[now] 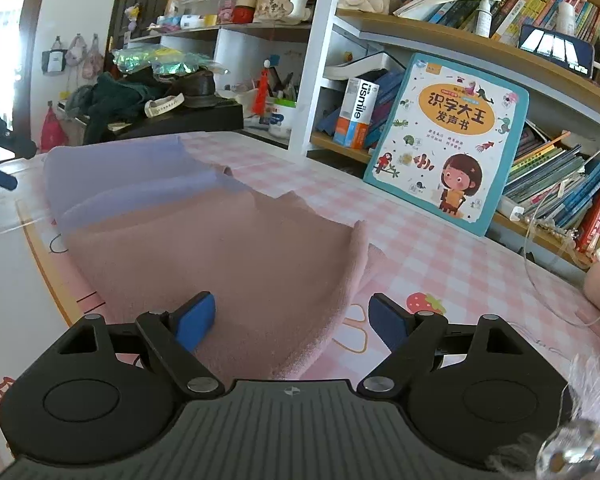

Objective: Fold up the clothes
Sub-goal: 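Grasp the lavender hem corner with the left gripper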

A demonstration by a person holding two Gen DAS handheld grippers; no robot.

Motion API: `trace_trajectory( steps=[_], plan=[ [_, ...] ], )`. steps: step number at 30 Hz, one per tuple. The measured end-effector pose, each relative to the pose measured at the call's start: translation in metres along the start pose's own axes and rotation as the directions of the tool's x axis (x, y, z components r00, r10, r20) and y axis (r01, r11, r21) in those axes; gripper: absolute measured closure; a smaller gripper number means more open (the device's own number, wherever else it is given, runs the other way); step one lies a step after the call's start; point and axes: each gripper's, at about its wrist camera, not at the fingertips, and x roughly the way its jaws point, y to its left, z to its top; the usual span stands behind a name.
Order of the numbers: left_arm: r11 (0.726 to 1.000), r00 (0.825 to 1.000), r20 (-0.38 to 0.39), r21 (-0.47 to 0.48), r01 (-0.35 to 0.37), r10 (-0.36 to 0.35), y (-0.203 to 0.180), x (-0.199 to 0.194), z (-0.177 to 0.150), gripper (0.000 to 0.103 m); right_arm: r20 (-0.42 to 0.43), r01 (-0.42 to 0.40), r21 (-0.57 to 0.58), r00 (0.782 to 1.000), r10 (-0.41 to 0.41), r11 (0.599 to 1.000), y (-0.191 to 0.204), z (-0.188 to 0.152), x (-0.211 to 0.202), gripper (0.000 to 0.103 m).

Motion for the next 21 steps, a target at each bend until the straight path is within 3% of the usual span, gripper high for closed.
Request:
trace_trajectory(
  steps=[6, 19, 21],
  plan=[
    [0.989, 0.998, -0.019, -0.133, 0.058, -0.061, 0.014, 0.008, 0.002, 0.010, -0.030, 0.009, 0.007, 1.000, -0.008, 1.000, 0.001, 0.001, 0.005, 0.015],
    [0.965, 0.996, 0.012, -0.244, 0.092, -0.092, 0.020, 0.020, 0.002, 0.013, -0.064, 0.018, 0.023, 0.998, -0.016, 1.000, -0.001, 0.001, 0.011, 0.008],
    [0.961, 0.995, 0.019, -0.261, 0.096, -0.094, 0.023, 0.021, 0.003, 0.018, -0.064, 0.019, 0.023, 0.998, -0.017, 1.000, -0.001, 0.001, 0.011, 0.008]
  ],
)
